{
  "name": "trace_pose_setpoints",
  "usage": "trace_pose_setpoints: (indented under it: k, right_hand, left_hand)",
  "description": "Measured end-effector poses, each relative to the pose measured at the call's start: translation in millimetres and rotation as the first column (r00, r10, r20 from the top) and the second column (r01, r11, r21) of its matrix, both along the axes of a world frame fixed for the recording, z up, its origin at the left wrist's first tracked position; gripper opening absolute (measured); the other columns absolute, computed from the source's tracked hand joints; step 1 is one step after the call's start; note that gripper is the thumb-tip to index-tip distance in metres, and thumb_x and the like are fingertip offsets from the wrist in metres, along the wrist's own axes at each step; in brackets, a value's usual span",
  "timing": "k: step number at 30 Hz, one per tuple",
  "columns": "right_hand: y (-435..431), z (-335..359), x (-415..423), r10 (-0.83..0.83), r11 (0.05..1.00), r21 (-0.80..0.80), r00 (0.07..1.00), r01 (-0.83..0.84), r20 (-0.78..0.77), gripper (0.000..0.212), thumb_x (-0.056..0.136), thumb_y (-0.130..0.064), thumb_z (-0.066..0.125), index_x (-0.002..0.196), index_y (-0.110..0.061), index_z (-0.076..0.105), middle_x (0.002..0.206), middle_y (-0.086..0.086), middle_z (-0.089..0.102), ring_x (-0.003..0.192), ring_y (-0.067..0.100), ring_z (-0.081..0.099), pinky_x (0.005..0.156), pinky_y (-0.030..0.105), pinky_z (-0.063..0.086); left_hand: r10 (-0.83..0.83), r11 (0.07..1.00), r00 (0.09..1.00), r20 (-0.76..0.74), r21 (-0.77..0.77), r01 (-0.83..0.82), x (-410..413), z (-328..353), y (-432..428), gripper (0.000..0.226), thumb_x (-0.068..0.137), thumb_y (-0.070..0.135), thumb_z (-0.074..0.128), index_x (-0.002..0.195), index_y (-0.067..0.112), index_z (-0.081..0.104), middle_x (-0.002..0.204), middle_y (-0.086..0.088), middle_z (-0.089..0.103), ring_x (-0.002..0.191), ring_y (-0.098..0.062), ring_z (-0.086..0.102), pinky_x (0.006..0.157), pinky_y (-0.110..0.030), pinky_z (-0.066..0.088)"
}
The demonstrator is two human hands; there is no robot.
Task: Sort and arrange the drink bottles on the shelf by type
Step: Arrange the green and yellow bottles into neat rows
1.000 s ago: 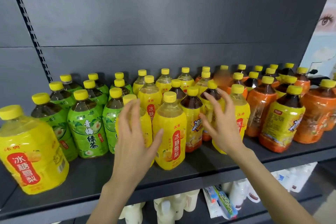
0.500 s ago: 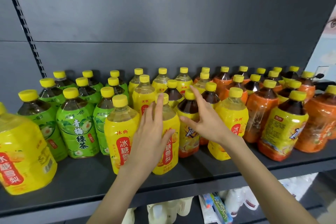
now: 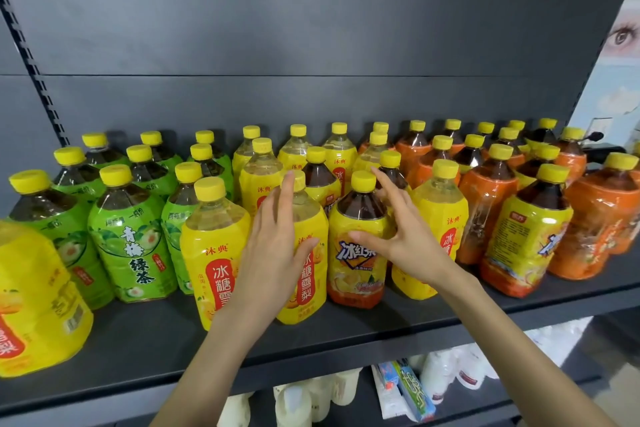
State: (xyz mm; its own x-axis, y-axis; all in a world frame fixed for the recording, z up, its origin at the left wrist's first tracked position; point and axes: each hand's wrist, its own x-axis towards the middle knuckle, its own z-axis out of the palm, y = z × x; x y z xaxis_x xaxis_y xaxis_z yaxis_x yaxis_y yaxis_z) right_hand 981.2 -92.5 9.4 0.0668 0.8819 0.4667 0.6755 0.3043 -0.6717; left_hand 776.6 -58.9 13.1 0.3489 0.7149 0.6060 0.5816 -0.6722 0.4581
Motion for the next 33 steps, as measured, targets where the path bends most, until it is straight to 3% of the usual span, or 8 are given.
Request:
trace_pose_setpoints:
  k: [3,5,8,12,14,20,25,33]
  right_hand:
    - [-3.9,-9.8,0.3,0.084,0.996,-0.013,0.994,-0.085,-0.077,0.098,0.078,-0.036,0.074,0.147,-0.047,0.006,0.142,-0.033,0.020,0.135,-0.012,0.018,0.110,0.021,0.025]
    - [-4.9,-16.0,-1.6,0.064,0.998,0.027,0.991,-0.061,-0.118,0.094,0.079,-0.032,0.074,0.148,-0.044,0.012,0.146,-0.022,0.026,0.135,-0.010,0.022,0.109,0.019,0.029]
    - [-9.2,-21.9,-7.4,-0.018,0.998,0.060,0.983,0.029,-0.183,0.088,0.075,-0.033,0.076,0.143,-0.044,0.021,0.141,-0.008,0.033,0.127,-0.014,0.028,0.098,0.002,0.029]
    - [-14.8,-28.6,-12.5,-0.073,0.997,0.024,0.984,0.078,-0.165,0.086,0.076,-0.041,0.075,0.141,-0.050,0.020,0.132,-0.009,0.033,0.121,-0.009,0.035,0.092,-0.002,0.030]
    - [-18.3,-29.7,-14.0,-0.085,0.996,0.023,0.985,0.089,-0.154,0.085,0.077,-0.043,0.073,0.143,-0.050,0.019,0.134,-0.010,0.035,0.117,-0.016,0.034,0.091,-0.003,0.030]
    - [-41.8,-32.2,-15.0,-0.104,0.982,0.127,0.957,0.143,-0.270,0.081,0.073,-0.039,0.078,0.141,-0.040,0.035,0.130,-0.012,0.043,0.119,-0.013,0.040,0.094,0.007,0.037]
    - [-78.1,-36.7,2.9,-0.156,0.954,0.201,0.942,0.222,-0.298,0.078,0.065,-0.052,0.078,0.135,-0.041,0.043,0.128,-0.014,0.048,0.123,0.009,0.049,0.097,0.040,0.049]
    - [-111.1,-33.2,65.3,-0.443,0.840,0.210,0.856,0.501,-0.267,0.082,0.061,-0.064,0.071,0.134,-0.039,0.044,0.128,-0.014,0.048,0.122,0.004,0.044,0.101,0.044,0.045]
  left_hand:
    - [0.000,1.000,1.000,0.016,-0.003,0.000,2.1,-1.0,1.1,0.099,0.086,0.026,0.066,0.139,0.040,-0.016,0.156,-0.003,0.017,0.143,-0.019,0.018,0.110,-0.029,0.025]
    - [0.001,1.000,1.000,0.023,0.003,-0.001,2.6,-1.7,2.7,0.099,0.086,0.025,0.067,0.140,0.040,-0.015,0.156,-0.003,0.018,0.143,-0.019,0.019,0.110,-0.030,0.025]
    - [0.010,1.000,1.000,0.019,0.000,-0.010,3.8,-3.0,4.2,0.099,0.085,0.025,0.067,0.143,0.038,-0.013,0.156,-0.004,0.017,0.143,-0.020,0.018,0.111,-0.032,0.025]
    - [0.029,0.999,0.999,0.019,-0.012,-0.029,4.8,-3.3,7.6,0.099,0.084,0.023,0.068,0.149,0.032,-0.007,0.156,-0.006,0.018,0.143,-0.023,0.021,0.111,-0.038,0.029]
    - [0.033,0.999,0.999,0.010,-0.009,-0.033,5.4,-3.1,9.2,0.099,0.084,0.023,0.069,0.150,0.030,-0.005,0.155,-0.007,0.019,0.142,-0.024,0.022,0.111,-0.039,0.030]
    - [0.033,0.999,0.999,0.016,-0.017,-0.033,6.1,-3.2,10.7,0.099,0.083,0.024,0.069,0.151,0.029,-0.003,0.155,-0.007,0.021,0.142,-0.024,0.024,0.109,-0.039,0.030]
    - [0.040,0.999,0.999,0.018,-0.008,-0.040,6.1,-4.2,11.6,0.099,0.083,0.023,0.069,0.151,0.029,-0.003,0.153,-0.009,0.023,0.140,-0.025,0.026,0.108,-0.040,0.032]
    - [0.049,0.999,0.999,0.008,0.005,-0.049,7.6,-3.9,12.0,0.099,0.082,0.022,0.070,0.151,0.027,-0.001,0.152,-0.010,0.025,0.139,-0.027,0.028,0.107,-0.040,0.033]
